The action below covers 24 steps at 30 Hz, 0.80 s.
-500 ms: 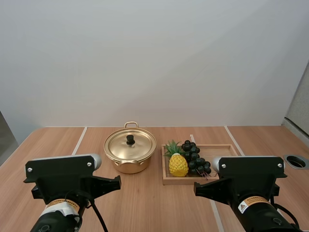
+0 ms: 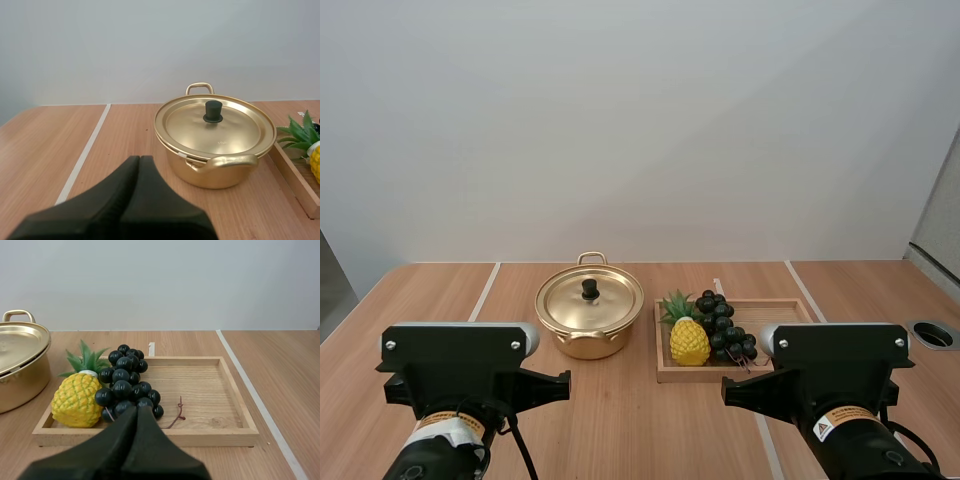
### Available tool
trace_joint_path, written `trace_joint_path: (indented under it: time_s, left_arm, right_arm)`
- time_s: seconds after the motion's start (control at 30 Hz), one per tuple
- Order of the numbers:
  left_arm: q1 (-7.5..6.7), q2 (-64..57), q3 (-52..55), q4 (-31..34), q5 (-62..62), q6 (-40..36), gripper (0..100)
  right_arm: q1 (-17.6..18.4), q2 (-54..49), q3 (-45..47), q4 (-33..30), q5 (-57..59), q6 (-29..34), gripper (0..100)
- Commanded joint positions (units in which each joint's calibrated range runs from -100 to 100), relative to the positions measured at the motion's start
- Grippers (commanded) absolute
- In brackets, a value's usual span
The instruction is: Open the pot, put the grape inside, and close it
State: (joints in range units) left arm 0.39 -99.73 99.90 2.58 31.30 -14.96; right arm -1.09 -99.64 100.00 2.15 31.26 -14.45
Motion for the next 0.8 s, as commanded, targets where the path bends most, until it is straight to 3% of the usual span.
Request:
trace_joint_path:
  time_s: [0.0,0.77]
  left_arm:
    - [0.11,-0.27,0.10,-0.65,-2.04,0.27,0]
    - [0.11,-0.27,0.10,-0.05,-2.03,0.27,0]
  right_arm:
    - [-0.20,-0.36,0.00,-0.36,-0.10,0.23,0]
    - [-0.20,-0.36,0.00,-0.39,-2.25,0.31,0]
